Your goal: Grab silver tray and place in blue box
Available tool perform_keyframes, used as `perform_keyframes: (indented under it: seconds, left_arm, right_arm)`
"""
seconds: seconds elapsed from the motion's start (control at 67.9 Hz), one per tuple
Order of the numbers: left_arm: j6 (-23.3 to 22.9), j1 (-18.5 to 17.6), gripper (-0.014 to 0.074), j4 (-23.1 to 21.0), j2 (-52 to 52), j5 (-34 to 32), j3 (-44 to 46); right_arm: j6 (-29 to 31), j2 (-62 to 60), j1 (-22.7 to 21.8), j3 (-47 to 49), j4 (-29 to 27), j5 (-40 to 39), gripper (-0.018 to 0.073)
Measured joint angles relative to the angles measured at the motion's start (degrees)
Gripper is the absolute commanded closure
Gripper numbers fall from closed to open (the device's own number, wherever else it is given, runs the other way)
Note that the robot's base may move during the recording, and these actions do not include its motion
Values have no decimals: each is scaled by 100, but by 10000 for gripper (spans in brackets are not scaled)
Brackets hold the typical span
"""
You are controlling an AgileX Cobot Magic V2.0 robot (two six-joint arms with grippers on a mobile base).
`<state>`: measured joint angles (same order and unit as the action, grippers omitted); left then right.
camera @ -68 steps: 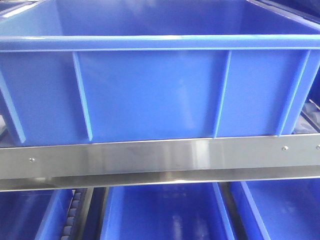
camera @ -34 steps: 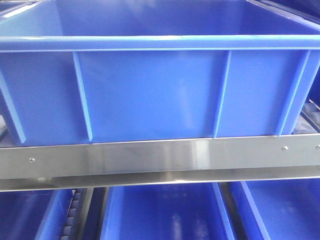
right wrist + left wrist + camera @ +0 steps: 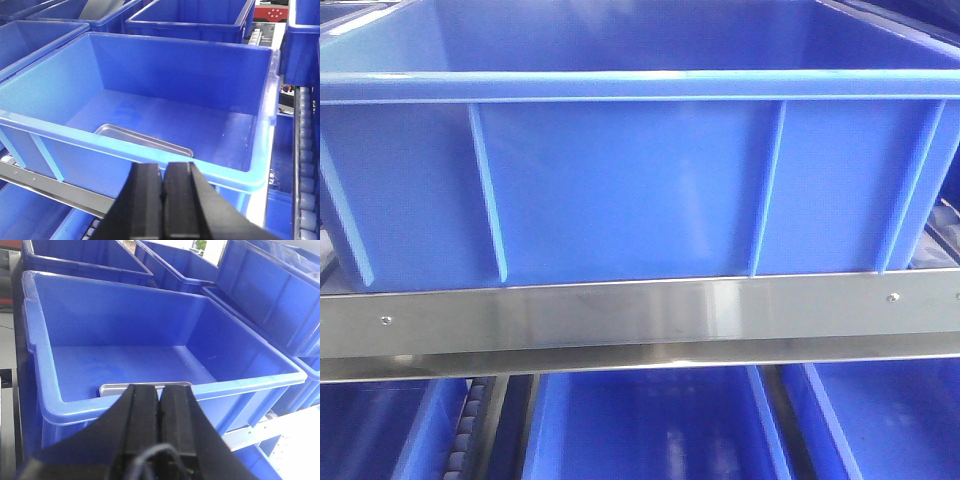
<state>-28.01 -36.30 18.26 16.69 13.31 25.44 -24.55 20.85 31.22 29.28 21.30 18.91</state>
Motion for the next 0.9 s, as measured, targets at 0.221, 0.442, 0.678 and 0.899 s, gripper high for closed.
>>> perform_keyframes:
  seconds: [0.221,0.442,0.678,0.899]
  left_arm:
    - [3,0,688,0,0,0,0]
    - [13,0,688,0,0,0,0]
    - [13,0,688,0,0,0,0]
    - [13,0,688,0,0,0,0]
  right_arm:
    - [0,0,0,-14,0,9,506]
    - [0,-442,-611,-878,-21,-354,506]
    - [1700,-1229,-2209,-2039,-1446,-1611,506]
    - [2730,-1917,-2872,-2714,-1963,-2230,506]
